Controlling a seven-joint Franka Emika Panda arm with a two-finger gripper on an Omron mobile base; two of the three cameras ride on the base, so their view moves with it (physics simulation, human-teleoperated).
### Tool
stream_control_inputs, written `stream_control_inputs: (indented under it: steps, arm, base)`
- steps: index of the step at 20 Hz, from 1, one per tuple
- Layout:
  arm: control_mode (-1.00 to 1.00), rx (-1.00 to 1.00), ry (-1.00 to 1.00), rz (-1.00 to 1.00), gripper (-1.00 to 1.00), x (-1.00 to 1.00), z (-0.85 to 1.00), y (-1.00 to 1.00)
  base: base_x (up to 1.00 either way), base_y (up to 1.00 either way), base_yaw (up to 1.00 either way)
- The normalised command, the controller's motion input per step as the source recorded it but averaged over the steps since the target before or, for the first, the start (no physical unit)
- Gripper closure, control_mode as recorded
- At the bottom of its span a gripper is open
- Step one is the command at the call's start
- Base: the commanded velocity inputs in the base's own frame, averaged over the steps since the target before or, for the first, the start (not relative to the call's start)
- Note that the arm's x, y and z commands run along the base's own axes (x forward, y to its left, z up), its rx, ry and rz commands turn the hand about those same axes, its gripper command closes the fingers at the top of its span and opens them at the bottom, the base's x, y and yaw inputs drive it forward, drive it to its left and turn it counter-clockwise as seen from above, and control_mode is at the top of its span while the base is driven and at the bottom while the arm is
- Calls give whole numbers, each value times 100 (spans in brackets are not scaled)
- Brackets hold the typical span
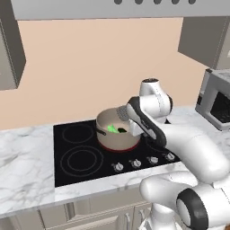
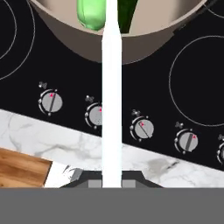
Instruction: Put the corn and cucumber in the pot. Retrieve the spatula and lightly stir the vegetables in the pot.
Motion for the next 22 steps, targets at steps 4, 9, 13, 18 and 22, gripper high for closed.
stream_control_inputs:
  steps: [4,9,13,18,22]
  arm:
    - [-100,0,16,8,100,44,47,-54]
    - [-100,0,11,16,100,8,7,-16]
    - [-100,0,11,11,100,-64,9,0]
    - [-100,-4,15,10,100,-58,11,-4]
    - [-100,-10,12,5,100,31,21,-26]
  base:
    - [0,0,0]
    - [0,0,0]
    - [0,0,0]
    - [0,0,0]
    - [0,0,0]
